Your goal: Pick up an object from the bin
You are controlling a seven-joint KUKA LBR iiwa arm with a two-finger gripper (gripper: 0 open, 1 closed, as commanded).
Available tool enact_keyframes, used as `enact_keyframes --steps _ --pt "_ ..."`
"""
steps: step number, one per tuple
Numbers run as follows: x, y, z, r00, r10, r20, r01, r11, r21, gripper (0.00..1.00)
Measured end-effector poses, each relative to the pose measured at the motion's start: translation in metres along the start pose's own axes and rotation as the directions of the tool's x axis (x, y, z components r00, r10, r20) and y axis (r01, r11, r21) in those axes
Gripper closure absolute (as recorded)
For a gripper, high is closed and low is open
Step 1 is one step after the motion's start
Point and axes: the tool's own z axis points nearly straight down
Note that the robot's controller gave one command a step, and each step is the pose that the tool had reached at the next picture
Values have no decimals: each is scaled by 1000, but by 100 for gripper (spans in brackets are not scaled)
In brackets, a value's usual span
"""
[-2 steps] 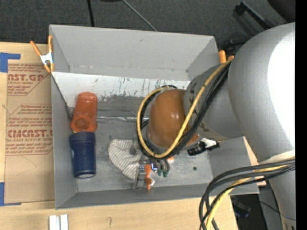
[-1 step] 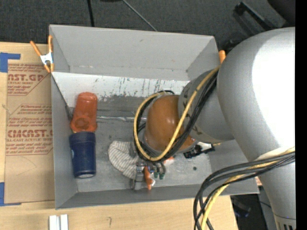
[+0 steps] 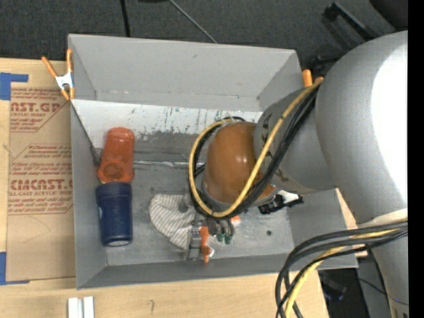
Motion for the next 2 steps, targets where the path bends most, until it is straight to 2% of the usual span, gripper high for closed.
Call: enact_keyframes --steps 1,2 --pt "13 19 6 1000 -28 2 28 1000 1 0" --pt "0 1 0 1000 0 1 0 1000 -1 100"
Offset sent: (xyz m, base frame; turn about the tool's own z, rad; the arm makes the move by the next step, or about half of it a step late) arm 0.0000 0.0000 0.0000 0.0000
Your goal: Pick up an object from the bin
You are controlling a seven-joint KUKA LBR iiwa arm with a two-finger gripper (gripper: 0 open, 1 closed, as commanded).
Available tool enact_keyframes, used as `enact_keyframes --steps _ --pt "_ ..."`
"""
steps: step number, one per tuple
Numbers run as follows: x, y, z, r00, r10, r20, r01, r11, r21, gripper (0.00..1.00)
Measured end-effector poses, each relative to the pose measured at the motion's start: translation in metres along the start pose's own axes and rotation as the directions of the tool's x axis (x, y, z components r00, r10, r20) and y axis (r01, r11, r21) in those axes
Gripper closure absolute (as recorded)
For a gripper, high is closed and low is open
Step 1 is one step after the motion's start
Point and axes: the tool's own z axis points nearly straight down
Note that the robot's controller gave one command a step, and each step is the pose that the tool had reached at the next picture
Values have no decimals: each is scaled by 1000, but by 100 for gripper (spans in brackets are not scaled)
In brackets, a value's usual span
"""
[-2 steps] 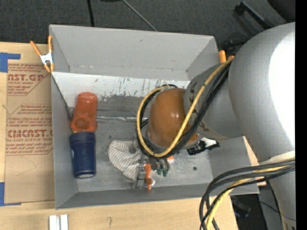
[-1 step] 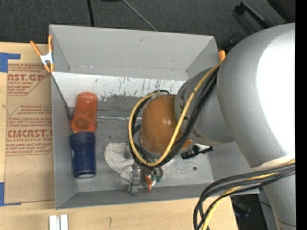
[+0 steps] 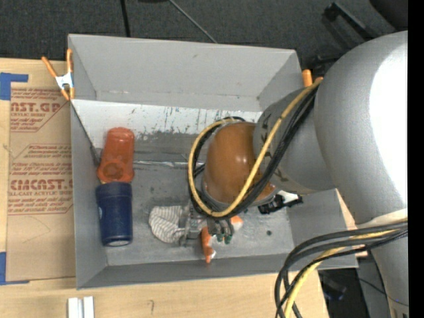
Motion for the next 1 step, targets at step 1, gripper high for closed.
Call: enact_keyframes --steps 1 --pt "0 0 0 1000 0 0 0 1000 0 100"
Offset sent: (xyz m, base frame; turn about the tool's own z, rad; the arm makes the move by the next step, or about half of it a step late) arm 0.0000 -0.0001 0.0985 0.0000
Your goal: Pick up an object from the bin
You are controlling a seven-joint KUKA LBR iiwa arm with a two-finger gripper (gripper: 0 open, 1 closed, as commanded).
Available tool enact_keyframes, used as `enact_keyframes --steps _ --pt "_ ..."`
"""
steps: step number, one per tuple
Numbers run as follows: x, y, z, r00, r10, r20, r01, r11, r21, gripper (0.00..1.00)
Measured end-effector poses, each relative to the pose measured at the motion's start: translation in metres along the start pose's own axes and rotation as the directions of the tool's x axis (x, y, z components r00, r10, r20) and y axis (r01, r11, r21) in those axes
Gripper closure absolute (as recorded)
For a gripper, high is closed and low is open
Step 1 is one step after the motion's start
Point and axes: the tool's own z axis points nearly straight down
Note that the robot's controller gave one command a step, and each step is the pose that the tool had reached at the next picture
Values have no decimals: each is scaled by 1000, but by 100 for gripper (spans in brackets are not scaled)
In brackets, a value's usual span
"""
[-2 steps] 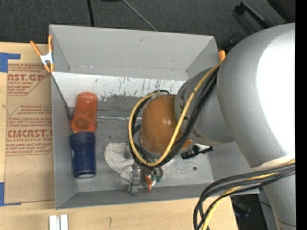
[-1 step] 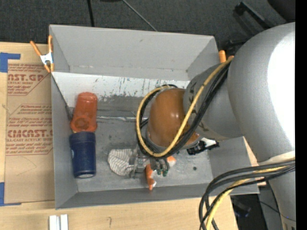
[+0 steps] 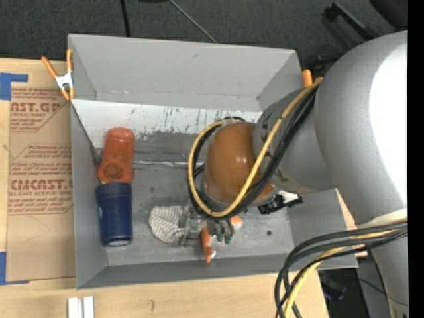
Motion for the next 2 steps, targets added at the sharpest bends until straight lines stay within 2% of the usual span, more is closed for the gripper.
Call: enact_keyframes --steps 1,2 --pt "1 0 -4 1000 0 -6 0 1000 1 100" --pt "3 0 -26 1000 0 -13 0 1000 3 100"
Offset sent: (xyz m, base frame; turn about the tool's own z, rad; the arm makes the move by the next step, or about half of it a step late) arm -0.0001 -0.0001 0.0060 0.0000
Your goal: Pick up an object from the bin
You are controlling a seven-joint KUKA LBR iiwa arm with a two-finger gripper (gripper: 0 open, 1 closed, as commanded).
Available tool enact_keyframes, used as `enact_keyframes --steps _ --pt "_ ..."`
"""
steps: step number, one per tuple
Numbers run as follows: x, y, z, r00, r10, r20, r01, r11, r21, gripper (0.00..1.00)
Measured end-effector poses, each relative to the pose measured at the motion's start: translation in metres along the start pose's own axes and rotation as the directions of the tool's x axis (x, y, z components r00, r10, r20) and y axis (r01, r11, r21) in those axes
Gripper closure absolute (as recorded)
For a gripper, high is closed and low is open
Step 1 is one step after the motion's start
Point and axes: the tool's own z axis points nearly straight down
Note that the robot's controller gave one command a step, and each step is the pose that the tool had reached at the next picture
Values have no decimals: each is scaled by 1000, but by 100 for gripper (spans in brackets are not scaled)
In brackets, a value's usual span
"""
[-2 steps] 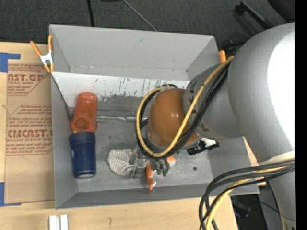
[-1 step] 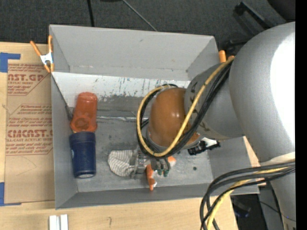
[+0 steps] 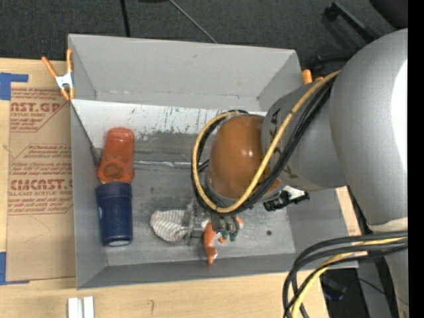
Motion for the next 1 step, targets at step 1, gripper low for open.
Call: enact_keyframes --steps 1 --pt "-1 0 -24 1000 0 5 0 1000 -1 100"
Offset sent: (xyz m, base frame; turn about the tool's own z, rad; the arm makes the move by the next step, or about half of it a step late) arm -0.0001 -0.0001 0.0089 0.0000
